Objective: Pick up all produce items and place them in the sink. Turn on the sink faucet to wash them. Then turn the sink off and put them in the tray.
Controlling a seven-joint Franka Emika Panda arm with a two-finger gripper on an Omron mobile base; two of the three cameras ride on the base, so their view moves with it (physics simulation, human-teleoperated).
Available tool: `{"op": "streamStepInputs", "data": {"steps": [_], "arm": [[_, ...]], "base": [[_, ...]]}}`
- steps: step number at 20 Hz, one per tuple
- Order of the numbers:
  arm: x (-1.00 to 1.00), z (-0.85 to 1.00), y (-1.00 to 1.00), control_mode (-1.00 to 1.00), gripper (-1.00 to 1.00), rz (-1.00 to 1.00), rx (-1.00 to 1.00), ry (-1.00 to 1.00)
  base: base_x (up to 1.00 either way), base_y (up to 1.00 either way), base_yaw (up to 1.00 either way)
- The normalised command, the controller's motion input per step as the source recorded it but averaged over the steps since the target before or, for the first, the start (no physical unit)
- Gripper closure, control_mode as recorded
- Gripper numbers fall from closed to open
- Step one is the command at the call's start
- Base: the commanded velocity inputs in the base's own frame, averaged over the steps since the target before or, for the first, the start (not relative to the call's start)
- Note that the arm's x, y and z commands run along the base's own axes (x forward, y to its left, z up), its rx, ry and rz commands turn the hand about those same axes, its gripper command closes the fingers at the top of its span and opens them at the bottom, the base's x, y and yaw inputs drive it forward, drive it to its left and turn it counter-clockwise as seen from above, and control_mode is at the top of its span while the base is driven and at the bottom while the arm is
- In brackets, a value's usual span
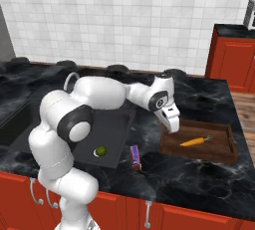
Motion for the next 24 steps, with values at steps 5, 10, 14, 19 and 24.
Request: {"op": "streamStepInputs", "data": {"steps": [5, 10, 14, 19, 24], "arm": [[-0.25, 0.0, 0.92, -1.0, -1.0, 0.23, -0.03, 0.0], [-0.19, 0.0, 0.99, -1.0, -1.0, 0.26, -0.04, 0.0], [-0.15, 0.0, 1.0, -1.0, -1.0, 0.28, -0.03, 0.03], [-0.13, 0.0, 1.0, -1.0, -1.0, 0.28, -0.03, 0.05], [-0.05, -0.04, 0.99, -1.0, -1.0, 0.27, -0.01, 0.07]], "base": [[0.0, 0.0, 0.0], [0.0, 0.0, 0.0], [0.0, 0.0, 0.0], [0.0, 0.0, 0.0], [0.0, 0.0, 0.0]]}}
